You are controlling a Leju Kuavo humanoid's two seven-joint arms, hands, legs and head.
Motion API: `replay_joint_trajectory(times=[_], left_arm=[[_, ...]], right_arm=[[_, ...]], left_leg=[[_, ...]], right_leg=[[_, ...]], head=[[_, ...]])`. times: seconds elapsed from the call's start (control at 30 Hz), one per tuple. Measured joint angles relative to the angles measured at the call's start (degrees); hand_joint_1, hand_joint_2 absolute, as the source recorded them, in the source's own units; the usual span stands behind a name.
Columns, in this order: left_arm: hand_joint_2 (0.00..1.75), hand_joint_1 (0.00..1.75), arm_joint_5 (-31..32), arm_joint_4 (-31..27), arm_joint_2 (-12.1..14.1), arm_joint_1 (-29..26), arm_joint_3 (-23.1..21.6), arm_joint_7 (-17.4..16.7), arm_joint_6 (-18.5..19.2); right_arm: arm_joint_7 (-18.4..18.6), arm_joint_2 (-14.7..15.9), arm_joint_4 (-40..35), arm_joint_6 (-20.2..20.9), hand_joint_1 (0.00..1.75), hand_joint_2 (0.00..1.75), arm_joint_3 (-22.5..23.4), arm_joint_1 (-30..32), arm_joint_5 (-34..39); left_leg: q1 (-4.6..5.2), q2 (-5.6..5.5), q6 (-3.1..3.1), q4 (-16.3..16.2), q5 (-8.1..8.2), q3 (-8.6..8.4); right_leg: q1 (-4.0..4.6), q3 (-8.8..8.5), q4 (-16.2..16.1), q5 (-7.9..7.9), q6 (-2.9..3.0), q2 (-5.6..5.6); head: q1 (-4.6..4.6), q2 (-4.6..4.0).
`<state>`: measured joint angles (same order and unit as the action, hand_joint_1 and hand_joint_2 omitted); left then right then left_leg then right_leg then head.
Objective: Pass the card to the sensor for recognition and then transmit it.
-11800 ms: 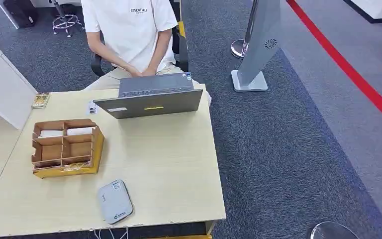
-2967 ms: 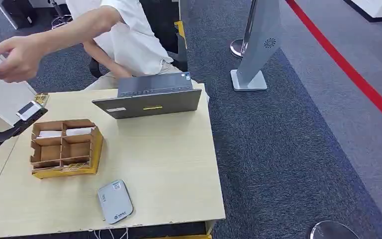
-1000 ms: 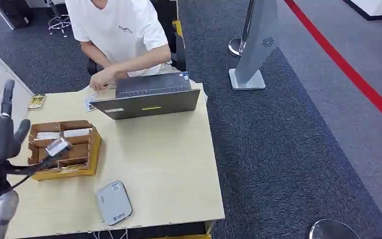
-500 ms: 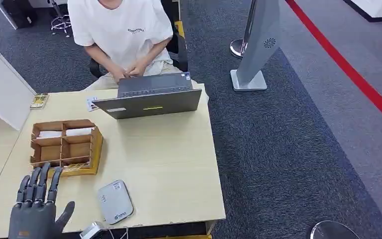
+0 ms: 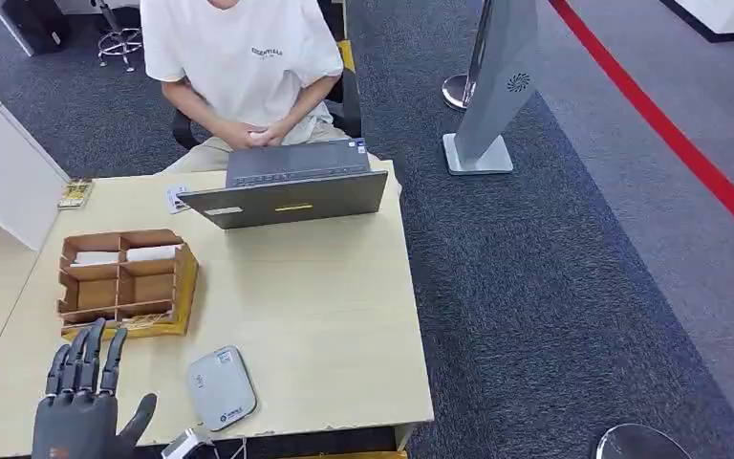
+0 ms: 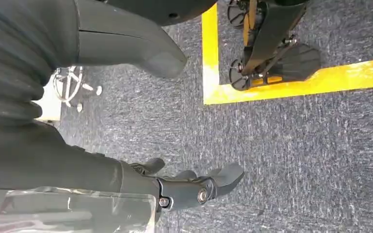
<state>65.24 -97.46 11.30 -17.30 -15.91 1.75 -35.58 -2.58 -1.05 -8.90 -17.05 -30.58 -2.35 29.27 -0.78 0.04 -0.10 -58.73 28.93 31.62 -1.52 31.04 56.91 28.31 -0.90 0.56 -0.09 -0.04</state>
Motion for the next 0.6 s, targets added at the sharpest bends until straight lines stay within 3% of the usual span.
replay_joint_trajectory(times=[0.6], left_arm=[[1.75,0.0,0.0,24.7,-4.8,15.4,10.6,3.3,-2.7]], right_arm=[[1.1,0.0,0.0,1.6,0.0,1.75,-3.0,-0.6,-2.8]], left_leg=[[-0.01,-0.07,0.01,0.0,-0.11,0.0]], right_leg=[[0.01,-0.04,0.0,-0.07,0.04,-0.09]], head=[[0.0,-0.02]])
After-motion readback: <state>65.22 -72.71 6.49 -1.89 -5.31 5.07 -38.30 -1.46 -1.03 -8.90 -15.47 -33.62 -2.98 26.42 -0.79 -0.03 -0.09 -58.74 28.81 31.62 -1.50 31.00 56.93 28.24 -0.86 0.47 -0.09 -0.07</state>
